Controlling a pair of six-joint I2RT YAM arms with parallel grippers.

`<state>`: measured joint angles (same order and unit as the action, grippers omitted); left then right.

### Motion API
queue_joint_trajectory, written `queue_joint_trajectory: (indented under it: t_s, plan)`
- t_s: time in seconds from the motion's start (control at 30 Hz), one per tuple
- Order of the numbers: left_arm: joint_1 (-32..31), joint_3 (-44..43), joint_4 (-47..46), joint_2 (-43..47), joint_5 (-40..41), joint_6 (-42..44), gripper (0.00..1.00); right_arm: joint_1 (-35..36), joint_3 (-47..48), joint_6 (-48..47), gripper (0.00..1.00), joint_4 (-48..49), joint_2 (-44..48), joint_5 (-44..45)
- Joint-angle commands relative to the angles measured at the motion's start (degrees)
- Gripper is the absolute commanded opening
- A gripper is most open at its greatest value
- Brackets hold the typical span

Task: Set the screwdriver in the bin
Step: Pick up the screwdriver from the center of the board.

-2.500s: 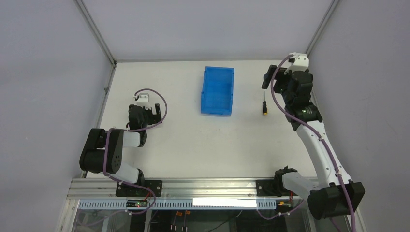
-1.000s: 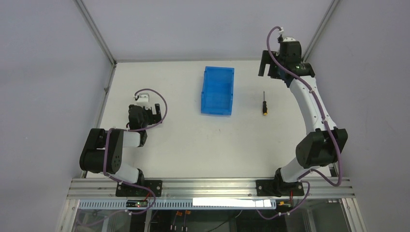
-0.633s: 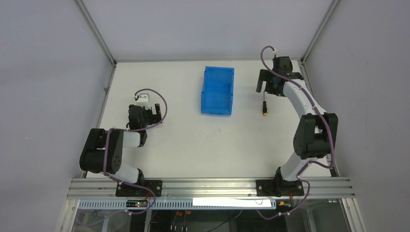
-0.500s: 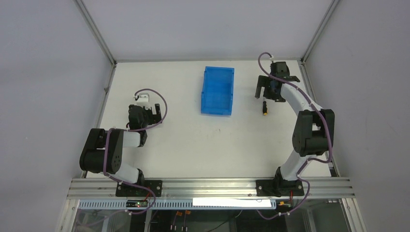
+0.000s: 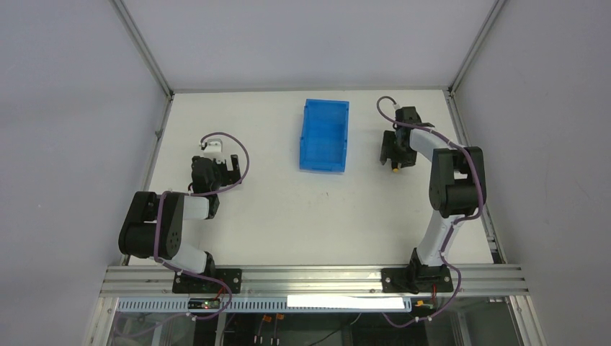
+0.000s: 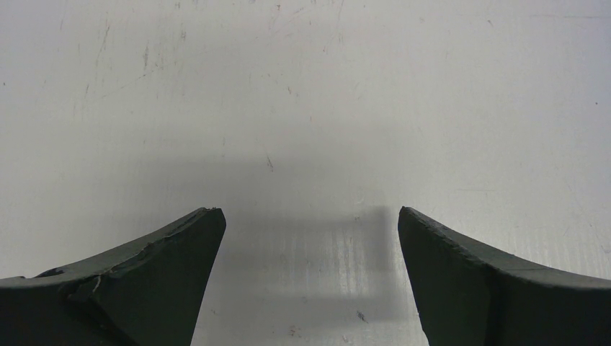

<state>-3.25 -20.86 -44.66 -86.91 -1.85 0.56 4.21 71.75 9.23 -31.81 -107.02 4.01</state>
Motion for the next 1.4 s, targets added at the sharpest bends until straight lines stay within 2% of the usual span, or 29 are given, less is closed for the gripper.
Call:
queue_joint_trajectory:
  t_s: [0.0, 0.2, 0.3, 0.73, 0.9, 1.07, 1.37]
  plan:
    - [0.7, -1.0, -1.6, 0.6, 0.1, -0.4, 1.00, -0.6, 1.0, -0.5, 0.61, 2.4, -1.6, -0.1]
    - [0.7, -1.0, -1.6, 0.6, 0.0, -0.4, 1.00, -0.8, 2.0, -1.1, 0.31, 1.8, -2.0, 0.3]
    - [0.7, -1.0, -1.6, 0.6, 0.0, -0.4, 1.00, -0.7, 2.8, -1.6, 0.22, 0.7, -0.7, 1.0]
    - [0.7, -1.0, -1.6, 0.6, 0.1, -0.4, 1.00, -0.7, 12.1, -2.2, 0.19, -11.8, 10.4, 1.0]
    - [0.8, -1.0, -1.6, 0.6, 0.0, -0.4, 1.00, -0.7, 18.5, -2.1, 0.18, -17.4, 13.4, 0.4]
    - [0.7, -1.0, -1.6, 0.6, 0.0, -0.4, 1.00, -0.8, 25.8, -1.9, 0.11, -21.9, 16.1, -0.4]
    - [0.7, -1.0, -1.6, 0.6, 0.1, -0.4, 1.00, -0.7, 41.2, -0.4, 0.06, -29.0, 18.5, -1.1]
